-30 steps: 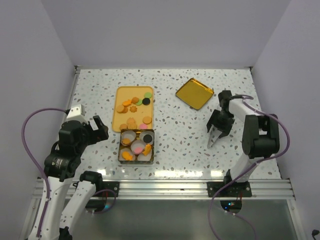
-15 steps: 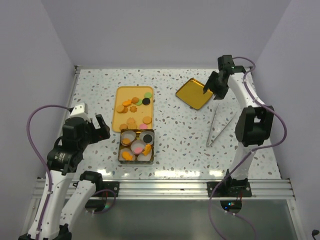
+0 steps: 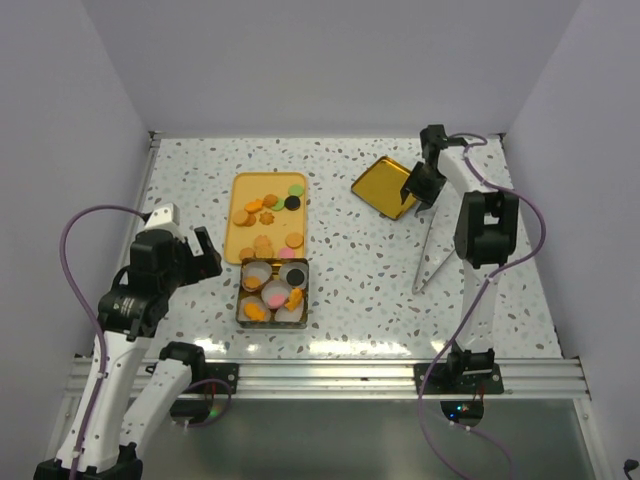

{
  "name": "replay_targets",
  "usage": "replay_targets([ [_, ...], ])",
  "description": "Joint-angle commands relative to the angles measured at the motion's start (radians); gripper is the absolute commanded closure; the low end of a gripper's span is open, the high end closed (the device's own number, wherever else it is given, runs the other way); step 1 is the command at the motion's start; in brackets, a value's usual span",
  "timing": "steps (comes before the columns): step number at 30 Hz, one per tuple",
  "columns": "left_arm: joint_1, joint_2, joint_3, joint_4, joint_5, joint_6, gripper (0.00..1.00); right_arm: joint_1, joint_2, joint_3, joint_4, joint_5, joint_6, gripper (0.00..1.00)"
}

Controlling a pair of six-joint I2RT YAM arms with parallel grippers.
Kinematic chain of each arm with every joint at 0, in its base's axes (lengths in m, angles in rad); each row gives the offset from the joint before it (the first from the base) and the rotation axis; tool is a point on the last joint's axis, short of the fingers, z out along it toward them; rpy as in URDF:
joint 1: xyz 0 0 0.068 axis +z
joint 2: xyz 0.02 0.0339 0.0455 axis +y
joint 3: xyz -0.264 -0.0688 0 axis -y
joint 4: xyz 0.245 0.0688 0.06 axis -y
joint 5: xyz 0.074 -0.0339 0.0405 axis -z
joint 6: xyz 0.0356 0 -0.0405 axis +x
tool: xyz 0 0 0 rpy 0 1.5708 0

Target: Pack the cookies

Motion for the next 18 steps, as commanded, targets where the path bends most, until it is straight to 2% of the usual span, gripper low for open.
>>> replay_targets([
  [1,-0.007,0.010,-0.002,0.042,0.005,0.009,0.00,0.000,0.010,-0.002,0.056,0.009,0.034,0.51],
  [12,-0.007,0.019,-0.002,0.042,0.003,0.011,0.00,-0.002,0.091,0.020,0.073,0.041,0.028,0.60],
  [18,-0.007,0.014,0.002,0.036,-0.001,0.009,0.00,0.000,0.102,0.004,0.089,0.017,0.022,0.73],
])
